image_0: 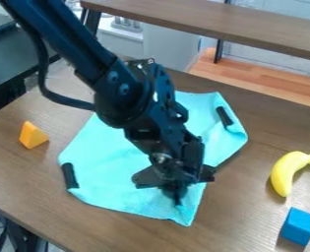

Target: Fold the cloth from bottom right to top left

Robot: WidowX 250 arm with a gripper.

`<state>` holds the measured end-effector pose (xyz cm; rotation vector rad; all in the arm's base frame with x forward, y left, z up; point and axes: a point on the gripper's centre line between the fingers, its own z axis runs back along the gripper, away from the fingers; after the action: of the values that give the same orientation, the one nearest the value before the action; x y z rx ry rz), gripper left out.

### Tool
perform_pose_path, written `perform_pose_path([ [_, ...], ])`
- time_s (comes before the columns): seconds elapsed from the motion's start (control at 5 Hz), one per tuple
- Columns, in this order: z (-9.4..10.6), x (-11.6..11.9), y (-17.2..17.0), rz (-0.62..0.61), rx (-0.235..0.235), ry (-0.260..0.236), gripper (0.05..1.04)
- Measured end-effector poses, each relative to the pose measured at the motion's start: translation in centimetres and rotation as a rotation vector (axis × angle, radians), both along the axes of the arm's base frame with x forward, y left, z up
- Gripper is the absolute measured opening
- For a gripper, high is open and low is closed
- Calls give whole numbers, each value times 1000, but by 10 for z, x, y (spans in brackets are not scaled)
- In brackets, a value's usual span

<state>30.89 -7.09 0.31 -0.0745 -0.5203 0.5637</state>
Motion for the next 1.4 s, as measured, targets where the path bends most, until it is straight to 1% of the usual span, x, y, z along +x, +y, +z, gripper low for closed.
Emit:
perform_pose_path([
  [0.2,3,3,-1,-3,6,6,49],
  [0.4,33,15,7,-63,31,-39,49],
  [0.6,70,27,22,-76,56,-119,49],
  [0.8,85,31,30,-150,95,-111,49],
  [1.0,95,37,42,-229,118,-49,49],
  [1.2,110,45,65,-363,89,58,49],
  [1.4,117,50,83,-587,29,141,49],
])
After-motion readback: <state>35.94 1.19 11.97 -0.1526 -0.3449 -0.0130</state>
